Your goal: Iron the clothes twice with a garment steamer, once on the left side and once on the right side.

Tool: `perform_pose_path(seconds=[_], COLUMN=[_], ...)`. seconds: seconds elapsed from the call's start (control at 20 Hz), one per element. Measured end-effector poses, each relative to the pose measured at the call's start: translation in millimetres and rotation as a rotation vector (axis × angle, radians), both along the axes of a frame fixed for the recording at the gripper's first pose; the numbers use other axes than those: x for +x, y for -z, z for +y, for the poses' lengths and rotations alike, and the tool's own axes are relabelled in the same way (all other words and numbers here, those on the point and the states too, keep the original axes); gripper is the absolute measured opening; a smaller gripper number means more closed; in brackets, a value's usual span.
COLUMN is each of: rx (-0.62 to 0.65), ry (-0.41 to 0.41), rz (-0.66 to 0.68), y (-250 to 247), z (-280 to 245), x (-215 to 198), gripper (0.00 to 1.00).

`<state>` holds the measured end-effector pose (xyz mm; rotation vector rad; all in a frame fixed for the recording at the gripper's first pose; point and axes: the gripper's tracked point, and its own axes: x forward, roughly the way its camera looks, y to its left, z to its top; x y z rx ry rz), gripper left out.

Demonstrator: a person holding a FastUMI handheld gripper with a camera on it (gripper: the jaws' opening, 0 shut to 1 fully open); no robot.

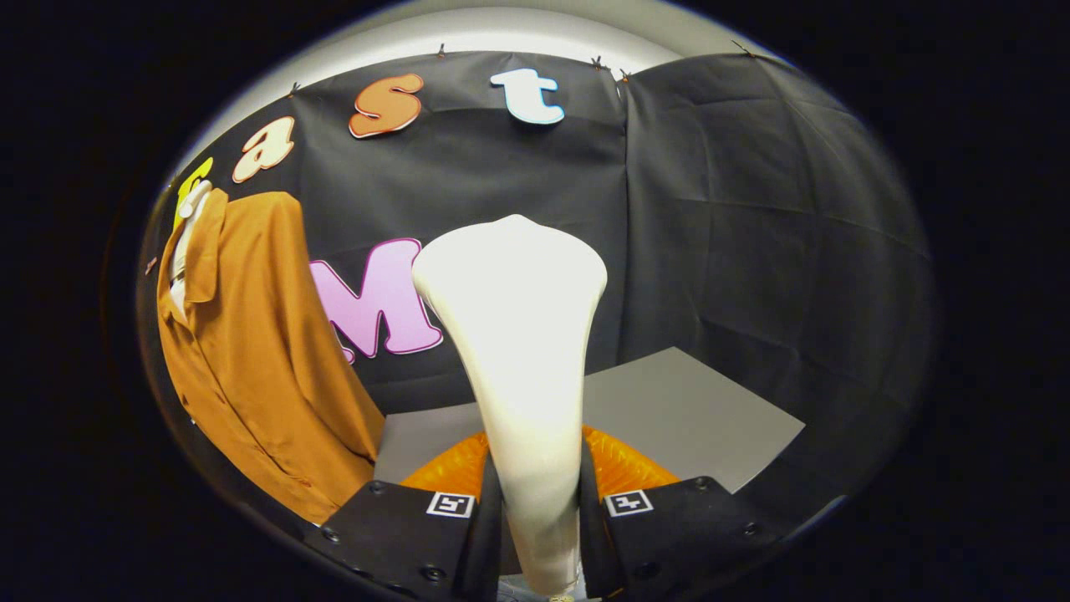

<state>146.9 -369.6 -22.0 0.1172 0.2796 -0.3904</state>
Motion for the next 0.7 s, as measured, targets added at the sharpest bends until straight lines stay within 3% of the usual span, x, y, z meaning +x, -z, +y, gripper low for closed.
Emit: perform_pose_path(seconds=[0.35, 0.7], rx=[-0.057, -0.081], ry=[-0.063, -0.181], rz=[-0.098, -0.105], y=[-31.6, -34.4], z=[138.4, 250.7], x=[-24.8, -16.7], gripper=[0.42, 0.42])
